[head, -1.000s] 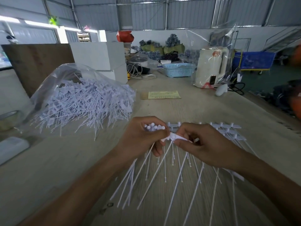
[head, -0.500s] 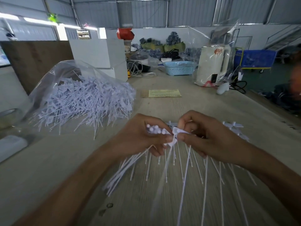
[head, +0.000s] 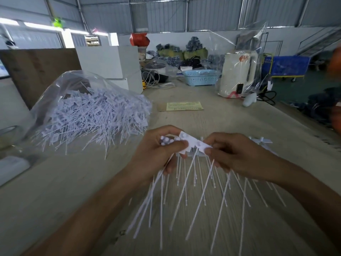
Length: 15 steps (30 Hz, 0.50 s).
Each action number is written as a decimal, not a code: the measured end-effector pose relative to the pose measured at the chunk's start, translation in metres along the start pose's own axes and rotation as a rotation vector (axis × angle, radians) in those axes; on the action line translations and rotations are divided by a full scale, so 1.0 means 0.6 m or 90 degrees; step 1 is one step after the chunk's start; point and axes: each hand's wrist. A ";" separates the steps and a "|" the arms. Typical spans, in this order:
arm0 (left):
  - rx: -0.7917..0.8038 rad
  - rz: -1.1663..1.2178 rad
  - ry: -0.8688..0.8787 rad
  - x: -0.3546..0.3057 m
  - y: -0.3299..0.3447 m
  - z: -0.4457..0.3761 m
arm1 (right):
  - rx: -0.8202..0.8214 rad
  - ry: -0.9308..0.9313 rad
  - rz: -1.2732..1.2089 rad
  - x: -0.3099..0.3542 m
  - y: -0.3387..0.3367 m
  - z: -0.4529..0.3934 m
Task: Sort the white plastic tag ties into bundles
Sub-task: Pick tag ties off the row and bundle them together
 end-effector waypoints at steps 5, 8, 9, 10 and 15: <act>0.005 -0.064 0.040 -0.001 0.005 0.002 | 0.005 -0.025 -0.033 0.010 0.003 0.002; -0.003 -0.067 0.041 -0.004 0.008 0.005 | 0.009 -0.013 -0.054 0.014 0.004 0.004; -0.008 -0.070 0.036 -0.004 0.009 0.005 | -0.006 -0.015 -0.038 0.014 0.006 0.004; -0.015 -0.061 0.020 -0.005 0.010 0.005 | -0.034 -0.031 0.000 0.015 0.010 0.005; 0.046 0.041 -0.210 -0.017 -0.015 -0.010 | -0.125 -0.181 0.354 0.030 0.020 0.007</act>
Point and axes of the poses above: each hand's wrist, its own z-axis away from the middle knuckle, its own y-axis out of the palm, x = y × z, and after that the axes turned 7 degrees about y, right-handed
